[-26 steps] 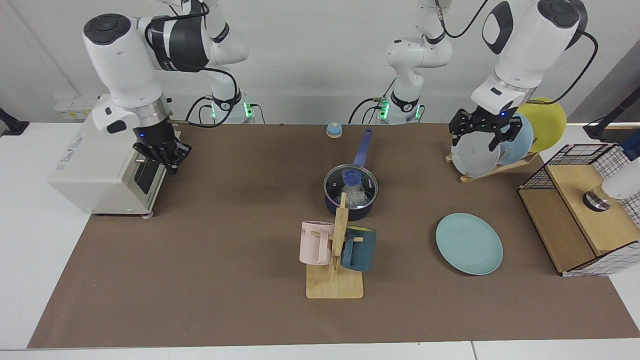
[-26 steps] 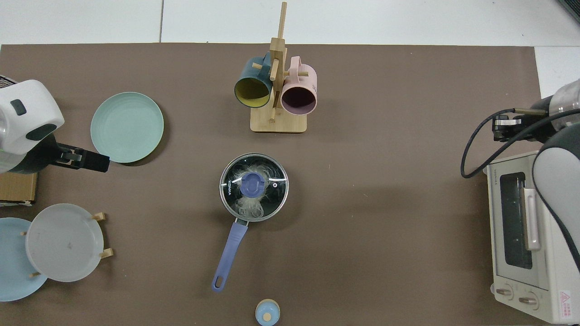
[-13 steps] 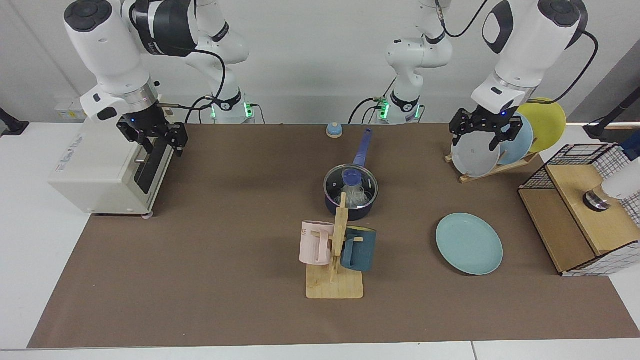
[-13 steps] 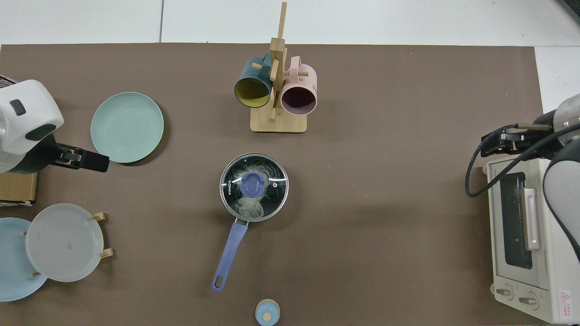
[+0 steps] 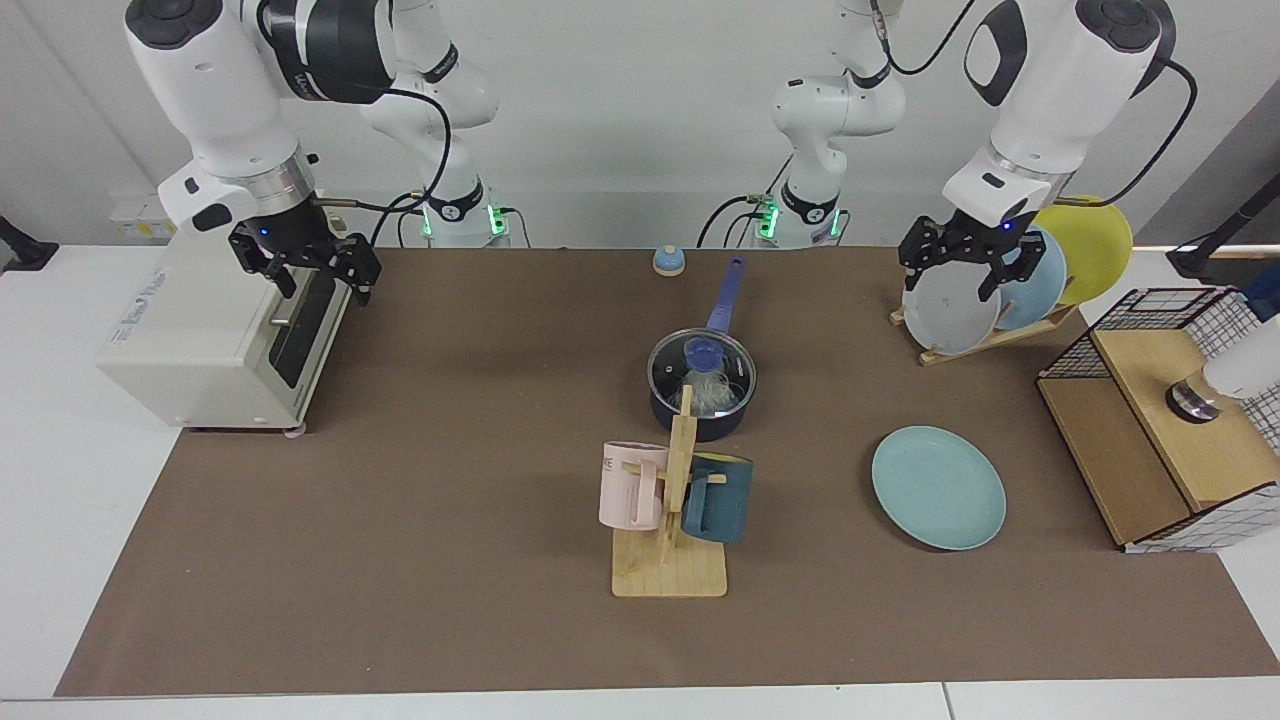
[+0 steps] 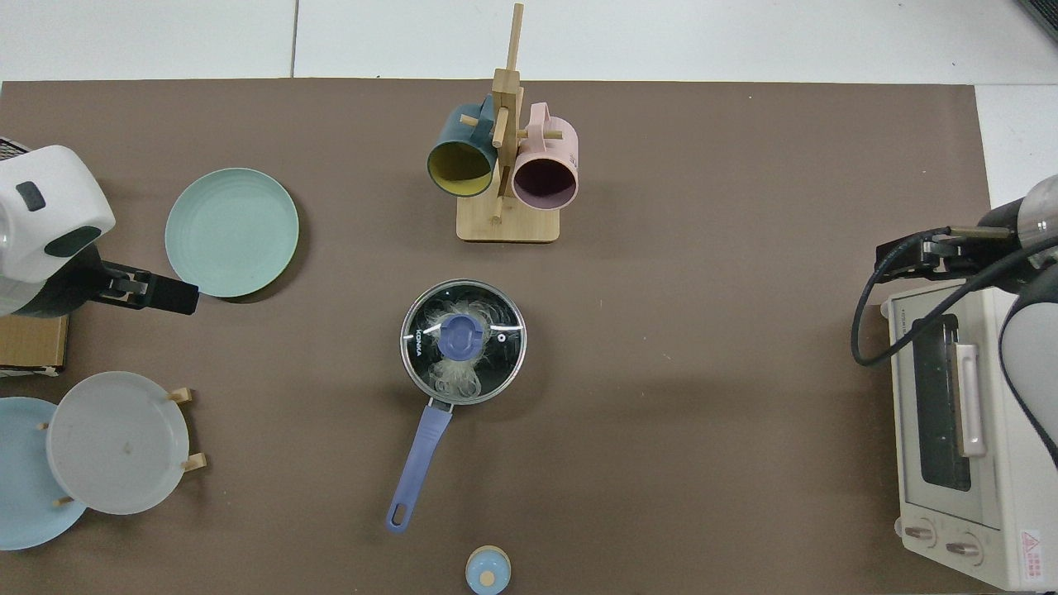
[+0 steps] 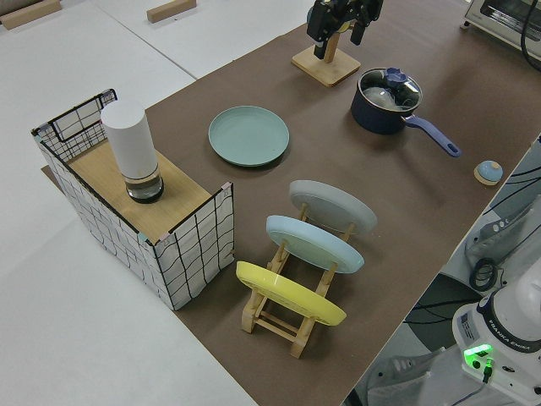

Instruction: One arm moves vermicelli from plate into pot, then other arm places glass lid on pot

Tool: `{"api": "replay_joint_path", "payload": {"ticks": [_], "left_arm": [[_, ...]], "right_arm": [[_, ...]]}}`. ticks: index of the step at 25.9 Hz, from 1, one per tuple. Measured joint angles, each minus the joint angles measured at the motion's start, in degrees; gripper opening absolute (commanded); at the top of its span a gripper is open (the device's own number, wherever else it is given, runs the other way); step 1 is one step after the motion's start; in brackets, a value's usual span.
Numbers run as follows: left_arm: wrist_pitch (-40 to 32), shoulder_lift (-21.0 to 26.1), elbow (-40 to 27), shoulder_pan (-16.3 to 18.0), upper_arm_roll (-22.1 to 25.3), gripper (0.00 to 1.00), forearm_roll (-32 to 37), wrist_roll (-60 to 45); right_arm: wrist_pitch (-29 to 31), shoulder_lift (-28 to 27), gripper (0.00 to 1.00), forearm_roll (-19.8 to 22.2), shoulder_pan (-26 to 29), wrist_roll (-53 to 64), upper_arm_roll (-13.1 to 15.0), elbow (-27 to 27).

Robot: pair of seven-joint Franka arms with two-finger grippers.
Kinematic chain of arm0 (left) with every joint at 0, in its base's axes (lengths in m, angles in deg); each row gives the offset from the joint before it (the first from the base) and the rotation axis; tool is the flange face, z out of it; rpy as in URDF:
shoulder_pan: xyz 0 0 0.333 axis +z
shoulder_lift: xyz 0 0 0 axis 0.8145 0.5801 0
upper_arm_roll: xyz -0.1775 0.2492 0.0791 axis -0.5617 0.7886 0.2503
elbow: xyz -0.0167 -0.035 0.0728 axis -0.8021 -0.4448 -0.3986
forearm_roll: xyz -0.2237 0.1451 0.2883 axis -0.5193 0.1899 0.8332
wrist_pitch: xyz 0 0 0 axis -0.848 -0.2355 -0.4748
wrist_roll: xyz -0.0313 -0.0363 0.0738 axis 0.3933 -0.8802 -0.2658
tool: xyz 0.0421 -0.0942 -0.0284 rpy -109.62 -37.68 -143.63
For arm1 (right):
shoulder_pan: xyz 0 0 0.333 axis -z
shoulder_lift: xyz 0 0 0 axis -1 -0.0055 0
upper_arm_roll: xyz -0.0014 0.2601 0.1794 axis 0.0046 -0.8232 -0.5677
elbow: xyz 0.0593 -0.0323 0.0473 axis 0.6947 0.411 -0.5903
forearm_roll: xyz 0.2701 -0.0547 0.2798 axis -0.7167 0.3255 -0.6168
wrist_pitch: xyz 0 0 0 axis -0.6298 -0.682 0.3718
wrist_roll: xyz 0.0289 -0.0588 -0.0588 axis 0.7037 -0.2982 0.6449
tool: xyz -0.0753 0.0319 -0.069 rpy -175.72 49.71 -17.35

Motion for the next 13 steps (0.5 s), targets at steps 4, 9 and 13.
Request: {"api": "replay_joint_path", "payload": {"ticks": [4,9,13], "left_arm": [[0.00,0.00,0.00,0.00,0.00,1.00,0.00,0.00],[0.00,-0.01,0.00,0.00,0.04,1.00,0.00,0.00],[0.00,-0.01,0.00,0.00,0.04,1.00,0.00,0.00]], "right_arm": [[0.62,0.00,0.99,0.02,0.00,0.00,-0.01,-0.73],[0.89,0.00,0.99,0.02,0.00,0.00,-0.07,-1.40],[0.91,0.00,0.99,0.02,0.48,0.00,-1.47,-1.96]]}}
